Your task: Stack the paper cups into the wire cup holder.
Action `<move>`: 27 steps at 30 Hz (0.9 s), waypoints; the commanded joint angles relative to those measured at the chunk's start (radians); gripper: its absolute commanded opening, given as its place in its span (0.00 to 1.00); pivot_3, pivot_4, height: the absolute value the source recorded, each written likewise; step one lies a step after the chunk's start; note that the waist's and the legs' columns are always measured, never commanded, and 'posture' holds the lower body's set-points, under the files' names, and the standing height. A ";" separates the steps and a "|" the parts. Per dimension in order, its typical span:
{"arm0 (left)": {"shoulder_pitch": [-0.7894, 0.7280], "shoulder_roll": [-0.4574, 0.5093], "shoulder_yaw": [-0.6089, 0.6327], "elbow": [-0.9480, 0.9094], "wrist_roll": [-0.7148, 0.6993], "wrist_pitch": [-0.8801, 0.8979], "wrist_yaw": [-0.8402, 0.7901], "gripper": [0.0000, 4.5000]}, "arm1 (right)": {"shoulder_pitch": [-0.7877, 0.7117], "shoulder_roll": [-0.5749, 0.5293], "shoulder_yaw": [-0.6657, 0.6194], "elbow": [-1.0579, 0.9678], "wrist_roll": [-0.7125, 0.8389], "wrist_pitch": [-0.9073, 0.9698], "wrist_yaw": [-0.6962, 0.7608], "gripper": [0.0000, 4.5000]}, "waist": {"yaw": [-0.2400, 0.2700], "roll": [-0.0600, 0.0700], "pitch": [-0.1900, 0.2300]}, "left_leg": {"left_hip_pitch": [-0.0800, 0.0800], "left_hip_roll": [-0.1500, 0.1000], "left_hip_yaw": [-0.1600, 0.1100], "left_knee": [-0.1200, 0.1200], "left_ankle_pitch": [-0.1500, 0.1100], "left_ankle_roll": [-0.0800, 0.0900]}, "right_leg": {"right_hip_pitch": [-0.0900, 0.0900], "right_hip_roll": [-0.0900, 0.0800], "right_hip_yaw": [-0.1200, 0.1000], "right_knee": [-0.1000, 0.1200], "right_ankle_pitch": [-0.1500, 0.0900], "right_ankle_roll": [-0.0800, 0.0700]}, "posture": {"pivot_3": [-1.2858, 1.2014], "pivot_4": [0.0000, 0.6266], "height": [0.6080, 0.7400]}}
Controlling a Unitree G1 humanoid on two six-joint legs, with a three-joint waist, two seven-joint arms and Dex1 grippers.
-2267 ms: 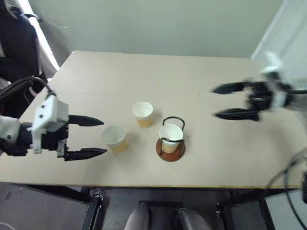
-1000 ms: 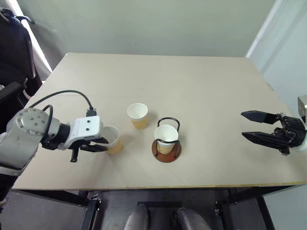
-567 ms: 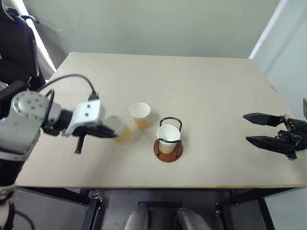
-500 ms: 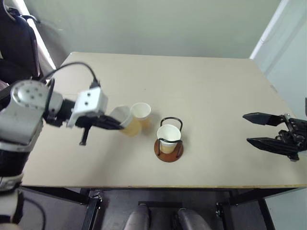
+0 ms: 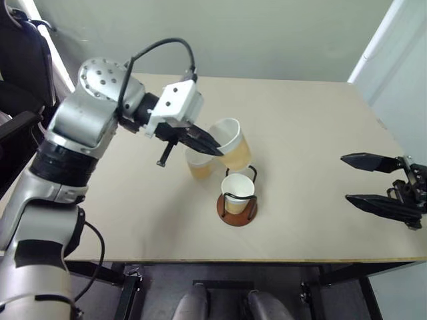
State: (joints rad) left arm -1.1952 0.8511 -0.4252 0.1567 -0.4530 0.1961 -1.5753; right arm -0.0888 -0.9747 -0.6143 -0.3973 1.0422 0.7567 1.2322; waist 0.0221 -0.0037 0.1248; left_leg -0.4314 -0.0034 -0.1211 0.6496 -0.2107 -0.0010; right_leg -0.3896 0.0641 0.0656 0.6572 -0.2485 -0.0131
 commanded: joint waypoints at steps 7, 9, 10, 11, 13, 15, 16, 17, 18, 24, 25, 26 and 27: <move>-0.056 0.016 -0.162 -0.019 -0.102 -0.118 -0.039 0.01 | 0.042 -0.008 -0.069 -0.045 0.012 -0.026 -0.046 1.00 | 0.001 0.000 0.000 | -0.004 0.000 0.000 0.001 -0.001 0.002 | 0.000 0.000 0.000 -0.006 0.001 0.003 | 0.52 0.24 1.00; -0.061 0.018 -0.181 0.000 -0.089 -0.144 -0.039 0.01 | 0.046 -0.008 -0.070 -0.048 0.012 -0.026 -0.053 1.00 | 0.001 0.000 0.000 | -0.004 0.000 0.000 0.001 -0.002 0.003 | 0.000 0.000 0.000 -0.007 0.001 0.004 | 0.52 0.24 1.00; -0.064 0.016 -0.188 0.013 -0.076 -0.156 -0.039 0.01 | 0.047 -0.009 -0.071 -0.050 0.013 -0.025 -0.056 1.00 | 0.001 0.000 0.000 | -0.004 0.000 0.000 0.002 -0.002 0.003 | 0.000 0.000 0.000 -0.007 0.002 0.004 | 0.52 0.24 1.00; -0.065 0.010 -0.192 0.033 -0.049 -0.181 -0.039 0.01 | 0.047 -0.009 -0.070 -0.050 0.012 -0.025 -0.060 1.00 | 0.001 0.000 0.000 | -0.004 0.000 0.000 0.002 -0.002 0.004 | 0.000 0.000 0.000 -0.007 0.002 0.004 | 0.52 0.24 1.00; -0.066 0.001 -0.195 0.059 -0.021 -0.212 -0.039 0.01 | 0.047 -0.009 -0.069 -0.052 0.012 -0.026 -0.065 1.00 | 0.001 0.000 0.000 | -0.005 0.000 0.000 0.003 -0.003 0.005 | 0.001 0.000 0.000 -0.007 0.002 0.004 | 0.52 0.24 1.00; -0.064 -0.009 -0.193 0.068 -0.010 -0.221 -0.039 0.01 | 0.049 -0.008 -0.069 -0.055 0.012 -0.027 -0.067 1.00 | 0.001 0.000 0.000 | -0.005 0.000 0.000 0.004 -0.003 0.005 | 0.001 0.000 0.000 -0.007 0.002 0.005 | 0.52 0.24 1.00; -0.063 -0.011 -0.193 0.066 -0.013 -0.219 -0.039 0.01 | 0.050 -0.008 -0.069 -0.056 0.012 -0.027 -0.068 1.00 | 0.001 0.000 0.000 | -0.005 0.000 0.000 0.005 -0.003 0.005 | 0.001 0.000 0.000 -0.007 0.002 0.005 | 0.52 0.24 1.00; -0.062 -0.010 -0.197 0.059 -0.017 -0.217 -0.039 0.01 | 0.051 -0.009 -0.069 -0.056 0.012 -0.028 -0.069 1.00 | 0.001 0.000 0.000 | -0.005 0.000 0.000 0.005 -0.003 0.006 | 0.002 0.000 0.000 -0.007 0.002 0.005 | 0.52 0.24 1.00; -0.061 -0.007 -0.199 0.054 -0.022 -0.216 -0.039 0.01 | 0.053 -0.008 -0.070 -0.058 0.013 -0.028 -0.070 1.00 | 0.001 0.000 0.000 | -0.005 0.000 0.000 0.006 -0.004 0.006 | 0.002 0.000 0.000 -0.007 0.002 0.005 | 0.52 0.24 1.00; -0.049 0.007 -0.199 0.013 -0.023 -0.211 -0.039 0.28 | 0.066 -0.010 -0.084 -0.063 0.015 -0.031 -0.070 1.00 | 0.001 0.001 0.000 | -0.006 0.000 0.000 0.012 -0.006 0.009 | 0.003 0.000 0.000 -0.007 0.002 0.006 | 0.52 0.24 1.00; -0.048 0.008 -0.198 0.008 -0.022 -0.211 -0.039 0.37 | 0.069 -0.010 -0.087 -0.064 0.016 -0.030 -0.070 1.00 | 0.001 0.001 0.000 | -0.006 0.000 0.000 0.013 -0.007 0.009 | 0.003 0.000 0.000 -0.007 0.003 0.006 | 0.52 0.24 1.00; -0.047 0.007 -0.197 0.006 -0.019 -0.210 -0.039 0.45 | 0.071 -0.010 -0.088 -0.064 0.017 -0.031 -0.070 1.00 | 0.001 0.001 0.000 | -0.006 0.000 0.000 0.014 -0.007 0.009 | 0.004 0.000 0.000 -0.007 0.003 0.007 | 0.52 0.24 1.00; -0.047 0.003 -0.195 0.007 -0.013 -0.210 -0.039 0.53 | 0.072 -0.011 -0.089 -0.064 0.017 -0.031 -0.070 1.00 | 0.001 0.001 0.000 | -0.006 0.000 0.000 0.014 -0.007 0.009 | 0.004 0.000 0.000 -0.008 0.003 0.007 | 0.52 0.24 1.00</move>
State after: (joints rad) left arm -1.2297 0.8480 -0.6366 0.1924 -0.4707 -0.0041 -1.5787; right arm -0.0148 -0.9748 -0.6568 -0.4408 1.0416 0.7448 1.1611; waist 0.0232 -0.0030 0.1251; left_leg -0.4376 -0.0035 -0.1210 0.6640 -0.2177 0.0085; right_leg -0.3856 0.0637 0.0659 0.6497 -0.2454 -0.0059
